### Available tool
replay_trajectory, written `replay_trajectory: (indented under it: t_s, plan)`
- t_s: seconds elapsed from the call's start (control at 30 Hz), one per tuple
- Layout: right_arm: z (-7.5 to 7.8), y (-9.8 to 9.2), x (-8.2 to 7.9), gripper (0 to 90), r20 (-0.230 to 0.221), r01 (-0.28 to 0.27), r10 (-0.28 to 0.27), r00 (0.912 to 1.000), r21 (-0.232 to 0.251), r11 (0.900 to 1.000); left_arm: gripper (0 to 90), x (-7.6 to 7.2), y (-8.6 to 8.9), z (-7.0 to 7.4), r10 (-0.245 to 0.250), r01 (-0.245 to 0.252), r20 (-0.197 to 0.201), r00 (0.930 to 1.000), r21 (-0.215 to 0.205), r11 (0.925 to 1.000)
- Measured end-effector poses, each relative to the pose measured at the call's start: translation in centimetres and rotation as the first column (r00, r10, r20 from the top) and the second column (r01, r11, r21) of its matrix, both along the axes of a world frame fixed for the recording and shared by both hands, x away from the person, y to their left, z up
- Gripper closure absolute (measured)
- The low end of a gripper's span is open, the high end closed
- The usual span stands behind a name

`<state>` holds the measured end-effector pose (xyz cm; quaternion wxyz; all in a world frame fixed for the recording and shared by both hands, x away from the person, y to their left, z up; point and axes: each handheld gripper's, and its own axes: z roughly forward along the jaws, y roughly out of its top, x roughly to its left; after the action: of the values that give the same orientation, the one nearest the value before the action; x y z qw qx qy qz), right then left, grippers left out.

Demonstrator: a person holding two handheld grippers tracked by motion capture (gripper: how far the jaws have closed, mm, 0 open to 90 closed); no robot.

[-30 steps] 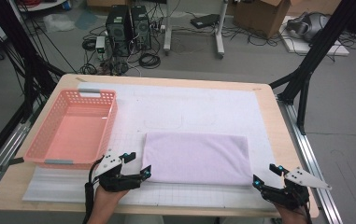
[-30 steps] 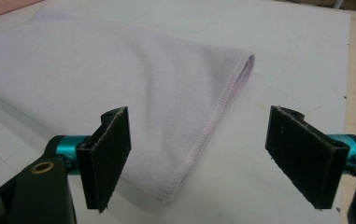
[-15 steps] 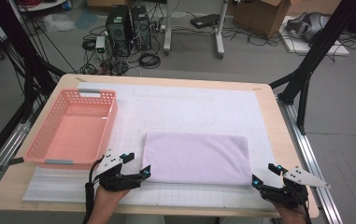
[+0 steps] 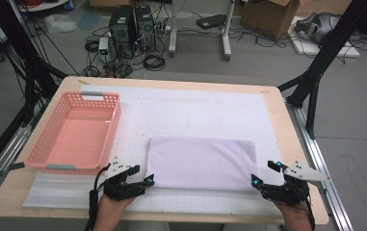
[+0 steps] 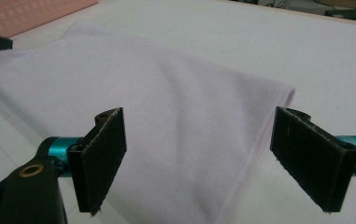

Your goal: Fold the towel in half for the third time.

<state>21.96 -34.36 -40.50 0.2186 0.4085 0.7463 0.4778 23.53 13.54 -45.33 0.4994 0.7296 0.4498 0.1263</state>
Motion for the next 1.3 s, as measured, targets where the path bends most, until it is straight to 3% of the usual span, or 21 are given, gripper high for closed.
replay_trajectory:
  t_s: [0.23, 0.37, 0.6, 0.77, 1.0, 1.3]
  plan:
    - [1.6, 3.4, 3.0, 17.6, -0.021, -0.081, 0.081, 0.9965, -0.032, 0.996, 37.7, -0.2, -0.6, -0.1, 0.004, -0.003, -0.025, 0.9997, 0.030, 0.9996]
    - [2.3, 5.6, 4.8, 17.7, -0.028, -0.121, 0.120, 0.9923, -0.034, 0.992, 39.2, -0.3, -1.1, -0.3, -0.016, 0.019, -0.043, 0.9989, 0.057, 0.9982]
    - [2.5, 9.3, 7.4, 18.2, -0.047, -0.179, 0.176, 0.9832, -0.051, 0.983, 54.2, -0.6, -1.1, -0.2, -0.021, 0.025, -0.044, 0.9988, 0.094, 0.9953]
    - [2.2, 11.3, 9.1, 21.0, -0.073, -0.211, 0.207, 0.9756, -0.052, 0.976, 70.5, -0.6, -1.4, -0.3, -0.049, 0.053, -0.058, 0.9971, 0.078, 0.9955]
    - [1.9, 14.6, 11.3, 25.1, -0.115, -0.273, 0.263, 0.9578, -0.084, 0.958, 80.3, -0.7, -1.6, -0.2, -0.034, 0.038, -0.064, 0.9974, 0.067, 0.9970]
    - [0.8, 19.3, 14.5, 27.7, -0.180, -0.357, 0.333, 0.9256, -0.118, 0.927, 81.3, -0.7, -1.4, -0.3, -0.023, 0.026, -0.072, 0.9972, 0.043, 0.9987]
